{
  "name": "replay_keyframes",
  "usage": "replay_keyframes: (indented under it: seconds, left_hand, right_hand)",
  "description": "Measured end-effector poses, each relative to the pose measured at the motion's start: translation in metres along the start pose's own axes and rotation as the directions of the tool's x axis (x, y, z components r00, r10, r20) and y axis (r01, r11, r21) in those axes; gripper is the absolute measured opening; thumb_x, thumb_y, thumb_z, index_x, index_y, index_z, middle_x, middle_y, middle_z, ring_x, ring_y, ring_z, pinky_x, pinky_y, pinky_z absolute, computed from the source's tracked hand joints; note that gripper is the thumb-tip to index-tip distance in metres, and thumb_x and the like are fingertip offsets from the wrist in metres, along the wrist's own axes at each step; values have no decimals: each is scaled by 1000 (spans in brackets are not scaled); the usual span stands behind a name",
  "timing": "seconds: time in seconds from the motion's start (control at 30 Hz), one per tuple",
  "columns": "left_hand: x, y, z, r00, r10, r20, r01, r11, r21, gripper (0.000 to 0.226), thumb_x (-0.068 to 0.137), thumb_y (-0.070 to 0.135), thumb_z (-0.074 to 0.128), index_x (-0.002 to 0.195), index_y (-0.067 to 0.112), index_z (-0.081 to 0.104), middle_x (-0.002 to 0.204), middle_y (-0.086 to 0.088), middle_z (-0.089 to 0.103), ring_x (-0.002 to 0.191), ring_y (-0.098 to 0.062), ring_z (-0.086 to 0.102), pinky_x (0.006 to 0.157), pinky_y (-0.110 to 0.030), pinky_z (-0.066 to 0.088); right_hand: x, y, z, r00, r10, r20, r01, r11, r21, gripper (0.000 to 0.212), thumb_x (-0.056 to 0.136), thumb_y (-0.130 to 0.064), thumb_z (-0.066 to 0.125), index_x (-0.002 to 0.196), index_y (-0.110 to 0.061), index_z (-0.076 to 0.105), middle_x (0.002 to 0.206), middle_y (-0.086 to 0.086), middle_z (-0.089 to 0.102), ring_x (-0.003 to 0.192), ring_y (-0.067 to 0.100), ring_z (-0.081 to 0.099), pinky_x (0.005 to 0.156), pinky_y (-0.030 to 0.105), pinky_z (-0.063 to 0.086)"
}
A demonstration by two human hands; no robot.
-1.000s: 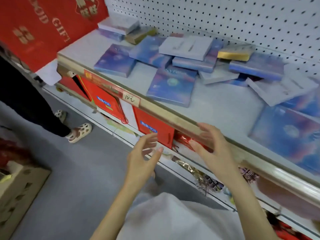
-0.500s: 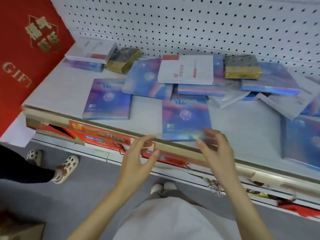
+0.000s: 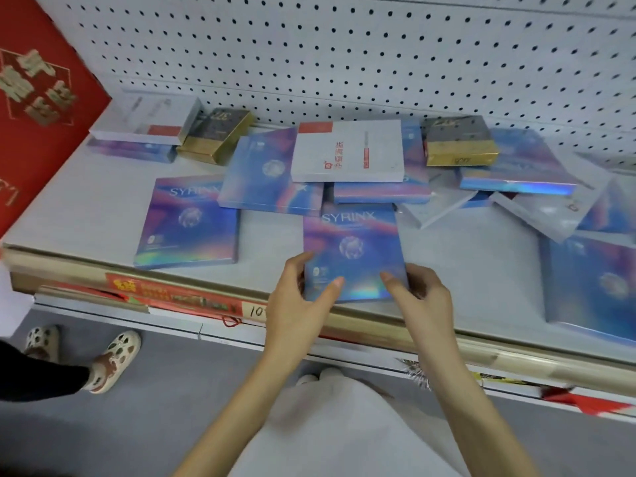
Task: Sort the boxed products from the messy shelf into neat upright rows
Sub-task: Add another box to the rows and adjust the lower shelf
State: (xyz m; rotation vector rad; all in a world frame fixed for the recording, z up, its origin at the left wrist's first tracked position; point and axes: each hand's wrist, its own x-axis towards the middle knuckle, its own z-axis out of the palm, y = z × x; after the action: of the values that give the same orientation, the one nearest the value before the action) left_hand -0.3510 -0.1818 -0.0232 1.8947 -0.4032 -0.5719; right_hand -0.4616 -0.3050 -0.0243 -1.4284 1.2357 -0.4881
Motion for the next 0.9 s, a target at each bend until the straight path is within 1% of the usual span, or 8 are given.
replay_keyframes:
  seconds: [0.1, 0.2, 0.3, 0.4, 0.47, 0.57, 0.73, 0.9]
  left_hand:
    - [2, 3, -8, 996, -69, -60, 52, 967, -248, 27, 84, 22, 72, 108, 27, 61, 106, 12, 69, 101, -2, 64, 83, -15, 49]
    - [2, 4, -18, 987, -148, -57, 120, 932, -343, 30, 79, 36, 71, 107, 31, 61, 101, 11, 70, 99, -3, 64, 80, -23, 51]
    - [-2, 6, -17, 974, -207, -95, 169, 938, -303, 29, 84, 31, 71, 111, 29, 59, 106, 8, 67, 101, -8, 63, 89, -35, 52]
    - [-5, 8, -21, 956, -263, -129, 214, 929, -303, 29, 89, 20, 66, 117, 20, 58, 106, 4, 67, 98, -15, 64, 74, -29, 52]
    - [-8, 8, -29, 940, -340, -6, 313, 870, -380, 28, 89, 14, 64, 117, 11, 61, 103, -3, 70, 90, -16, 66, 70, -27, 52]
    - [-20, 7, -37, 922, -320, 218, 385, 820, -424, 14, 90, 10, 60, 102, 10, 69, 89, 0, 75, 75, -9, 70, 61, -20, 55]
    - [-35, 1, -46, 966, -217, 142, 258, 874, -412, 18, 89, 9, 61, 106, 13, 66, 95, -1, 74, 80, -11, 69, 66, -23, 54]
    - [-36, -3, -69, 977, -197, 79, 211, 864, -457, 24, 87, 12, 63, 111, 12, 65, 105, -3, 74, 91, -17, 71, 70, -25, 57]
  right_hand:
    - [-4, -5, -5, 989, 123, 87, -141, 957, 254, 33, 85, -18, 72, 114, -15, 57, 108, 5, 67, 97, 20, 68, 74, 24, 56]
    - [-12, -9, -8, 950, 216, 224, -294, 863, 411, 30, 92, -16, 64, 119, -7, 55, 105, 11, 69, 81, 27, 74, 61, 23, 58]
    - [-21, -9, -15, 892, 207, 402, -366, 853, 373, 20, 95, -13, 58, 114, -8, 60, 97, 9, 75, 80, 29, 74, 62, 26, 59]
    - [-28, -5, -26, 818, 172, 549, -390, 868, 309, 30, 84, -10, 69, 113, -6, 63, 98, 10, 76, 82, 29, 74, 63, 26, 58]
    - [-34, -1, -34, 773, 147, 617, -370, 894, 251, 44, 72, -12, 76, 114, -10, 64, 104, 9, 75, 88, 28, 73, 67, 26, 57]
    - [-39, 4, -37, 736, 126, 665, -364, 902, 232, 51, 65, -5, 78, 114, -12, 66, 111, 8, 73, 98, 25, 71, 72, 27, 58]
    - [-39, -2, -15, 766, 124, 631, -374, 885, 279, 49, 73, -18, 69, 121, -12, 62, 113, 4, 72, 101, 22, 70, 72, 36, 60]
    - [-41, -19, 17, 800, 18, 600, -214, 942, 258, 33, 87, -15, 65, 120, -17, 63, 113, -2, 73, 104, 16, 69, 81, 26, 57]
